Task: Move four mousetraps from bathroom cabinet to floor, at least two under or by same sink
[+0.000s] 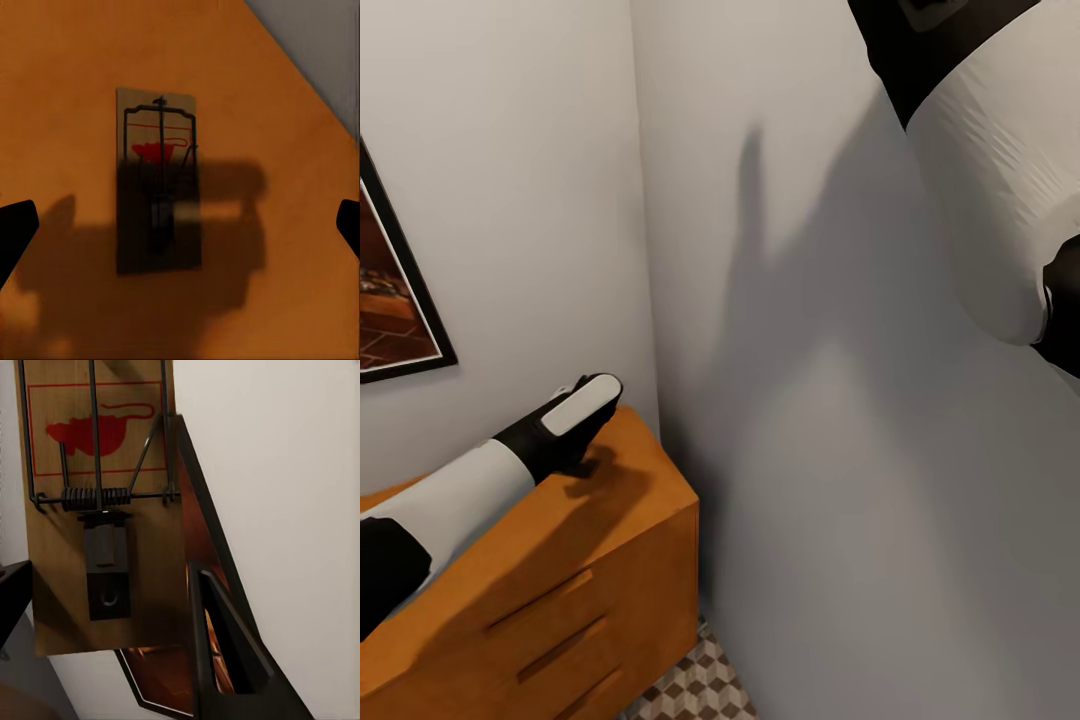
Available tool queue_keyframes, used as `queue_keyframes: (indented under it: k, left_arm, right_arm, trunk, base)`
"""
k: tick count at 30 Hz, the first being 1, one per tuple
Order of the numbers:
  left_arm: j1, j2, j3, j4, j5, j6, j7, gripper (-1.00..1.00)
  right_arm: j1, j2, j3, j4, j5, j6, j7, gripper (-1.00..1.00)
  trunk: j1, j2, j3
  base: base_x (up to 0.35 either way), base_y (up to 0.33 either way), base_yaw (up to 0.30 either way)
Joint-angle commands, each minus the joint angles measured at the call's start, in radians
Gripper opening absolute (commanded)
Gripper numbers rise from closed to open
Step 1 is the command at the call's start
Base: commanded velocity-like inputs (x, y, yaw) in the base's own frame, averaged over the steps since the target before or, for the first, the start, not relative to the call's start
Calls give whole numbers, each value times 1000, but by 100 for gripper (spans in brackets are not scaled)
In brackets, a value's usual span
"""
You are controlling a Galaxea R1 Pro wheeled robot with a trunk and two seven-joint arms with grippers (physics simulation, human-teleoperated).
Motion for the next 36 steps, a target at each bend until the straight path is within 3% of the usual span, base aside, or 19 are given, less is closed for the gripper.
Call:
queue_keyframes:
  k: [1,30,36]
  left_arm:
    - [-2,6,-5,-9,5,-6,3,100]
    - [-2,13,-6,-30,5,-6,5,100]
    - [-2,12,-7,-32,5,-6,5,100]
  right_arm:
    - [-2,0,8,0,-1,1,4,-100]
    - [2,0,8,0,-1,1,4,-100]
    - [2,0,8,0,-1,1,4,-100]
  trunk:
    - [-4,7,2]
    - [-4,7,2]
    - [19,-35,-17]
  base:
    - [0,0,0]
    - [0,0,0]
    - [0,0,0]
